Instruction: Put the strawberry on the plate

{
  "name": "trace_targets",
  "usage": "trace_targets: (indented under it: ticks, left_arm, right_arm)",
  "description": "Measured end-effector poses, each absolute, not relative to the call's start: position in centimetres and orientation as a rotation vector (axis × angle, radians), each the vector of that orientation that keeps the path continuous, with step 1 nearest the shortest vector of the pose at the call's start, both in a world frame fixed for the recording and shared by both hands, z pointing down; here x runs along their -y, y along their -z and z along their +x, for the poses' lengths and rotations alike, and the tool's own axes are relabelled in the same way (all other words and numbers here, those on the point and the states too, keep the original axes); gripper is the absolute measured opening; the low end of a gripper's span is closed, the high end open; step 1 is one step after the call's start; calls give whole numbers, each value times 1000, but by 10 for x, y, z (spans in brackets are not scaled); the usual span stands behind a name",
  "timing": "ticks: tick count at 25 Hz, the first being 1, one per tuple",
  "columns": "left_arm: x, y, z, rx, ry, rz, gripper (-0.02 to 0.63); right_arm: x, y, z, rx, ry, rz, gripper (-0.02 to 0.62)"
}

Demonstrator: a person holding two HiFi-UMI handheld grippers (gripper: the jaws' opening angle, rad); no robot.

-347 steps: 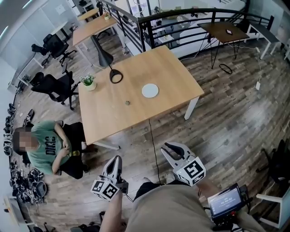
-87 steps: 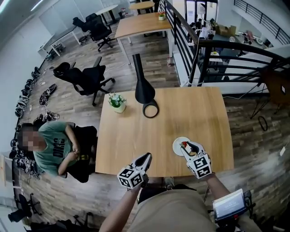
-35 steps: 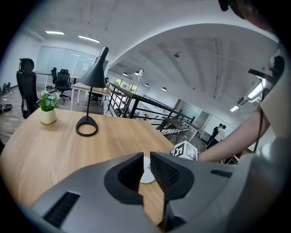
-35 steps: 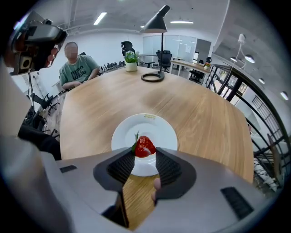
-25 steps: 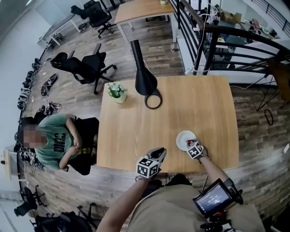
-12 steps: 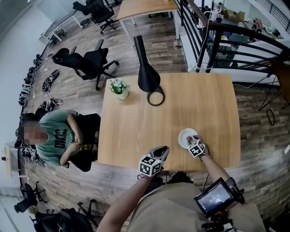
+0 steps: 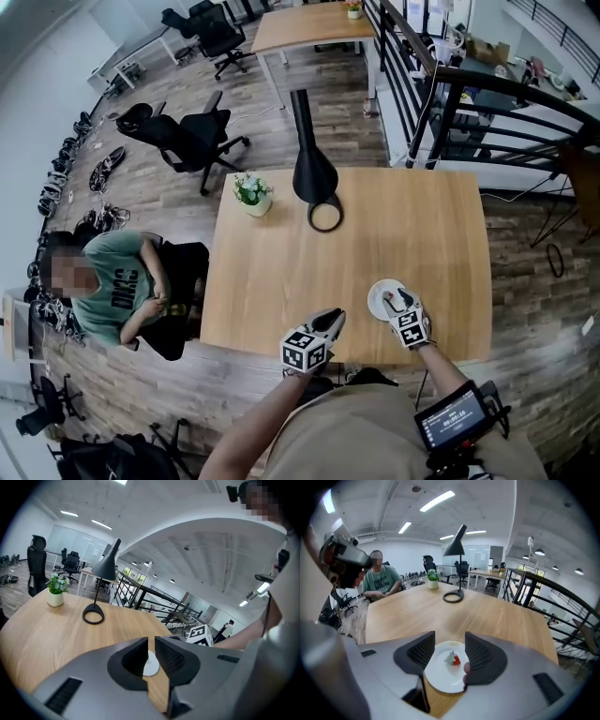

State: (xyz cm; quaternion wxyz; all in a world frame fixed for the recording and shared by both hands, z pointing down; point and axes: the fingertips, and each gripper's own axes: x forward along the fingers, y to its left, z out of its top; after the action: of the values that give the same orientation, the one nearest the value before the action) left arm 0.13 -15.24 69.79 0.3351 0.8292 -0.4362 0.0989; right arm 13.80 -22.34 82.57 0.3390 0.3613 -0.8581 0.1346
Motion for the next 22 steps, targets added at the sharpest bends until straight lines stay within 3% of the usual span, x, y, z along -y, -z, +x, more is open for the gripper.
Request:
trace_targets:
  ticks: [15, 22]
  left_arm:
    - [176, -563, -57, 1425, 141, 2254, 28]
    - [168, -531, -85, 1507, 179, 2285, 28]
  right_arm:
    - [230, -540, 96, 2737, -64, 1111, 198]
    - [205, -477, 72, 2853, 83, 1102, 198]
